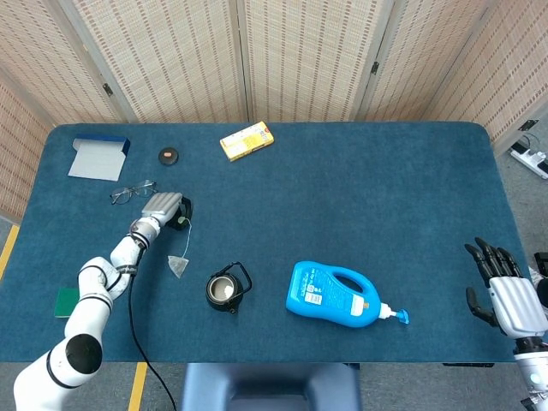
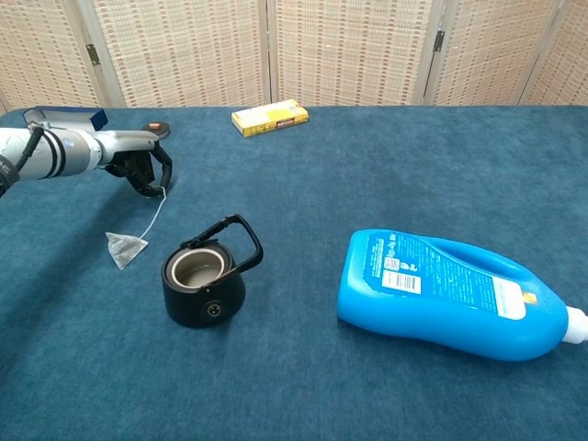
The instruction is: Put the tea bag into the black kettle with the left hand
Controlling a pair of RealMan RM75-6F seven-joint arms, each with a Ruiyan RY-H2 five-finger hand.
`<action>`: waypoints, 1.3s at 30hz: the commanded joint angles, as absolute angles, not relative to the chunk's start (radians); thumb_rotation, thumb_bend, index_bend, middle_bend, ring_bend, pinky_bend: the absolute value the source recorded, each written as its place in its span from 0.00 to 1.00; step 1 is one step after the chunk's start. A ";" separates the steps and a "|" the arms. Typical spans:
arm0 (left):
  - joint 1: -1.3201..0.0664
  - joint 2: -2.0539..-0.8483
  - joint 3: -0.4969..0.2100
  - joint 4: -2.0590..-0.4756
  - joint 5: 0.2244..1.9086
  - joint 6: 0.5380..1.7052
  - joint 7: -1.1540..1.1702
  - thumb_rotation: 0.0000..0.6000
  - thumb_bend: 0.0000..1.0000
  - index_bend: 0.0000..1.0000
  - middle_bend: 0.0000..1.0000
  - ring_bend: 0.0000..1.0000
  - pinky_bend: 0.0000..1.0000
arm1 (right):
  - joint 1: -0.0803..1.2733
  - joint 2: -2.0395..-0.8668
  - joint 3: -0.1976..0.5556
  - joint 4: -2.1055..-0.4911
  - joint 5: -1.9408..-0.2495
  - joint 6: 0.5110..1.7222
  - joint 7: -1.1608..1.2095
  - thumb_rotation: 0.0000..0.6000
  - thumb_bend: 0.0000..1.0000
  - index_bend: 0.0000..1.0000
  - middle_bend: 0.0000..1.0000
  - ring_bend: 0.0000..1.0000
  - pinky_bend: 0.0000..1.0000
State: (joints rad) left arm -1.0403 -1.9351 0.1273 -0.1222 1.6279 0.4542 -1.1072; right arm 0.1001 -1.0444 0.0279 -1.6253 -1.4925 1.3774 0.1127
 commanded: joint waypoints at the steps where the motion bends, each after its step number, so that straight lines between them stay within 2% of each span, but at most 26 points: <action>1: -1.039 -1.933 0.124 -0.121 1.625 0.461 -1.102 1.00 0.57 0.68 1.00 1.00 1.00 | 0.100 -1.045 0.028 -1.625 -1.493 1.378 0.112 1.00 0.58 0.00 0.00 0.00 0.00; 9: -1.028 -1.924 0.109 -0.115 1.614 0.504 -1.055 1.00 0.58 0.75 1.00 1.00 1.00 | 0.102 -1.045 0.026 -1.625 -1.495 1.376 0.110 1.00 0.58 0.00 0.00 0.00 0.00; 20: -1.012 -1.882 0.082 -0.142 1.593 0.597 -1.052 1.00 0.61 0.75 1.00 1.00 1.00 | 0.104 -1.047 0.023 -1.625 -1.508 1.378 0.107 1.00 0.58 0.00 0.00 0.00 0.00; 32: -0.990 -1.805 0.037 -0.194 1.564 0.800 -0.983 1.00 0.62 0.76 1.00 1.00 1.00 | 0.105 -1.046 0.011 -1.626 -1.536 1.384 0.106 1.00 0.58 0.00 0.00 0.00 0.00; 39: -0.973 -1.725 0.000 -0.300 1.542 0.931 -0.882 1.00 0.62 0.76 1.00 1.00 1.00 | 0.098 -1.047 0.002 -1.627 -1.560 1.404 0.103 1.00 0.58 0.00 0.00 0.00 0.00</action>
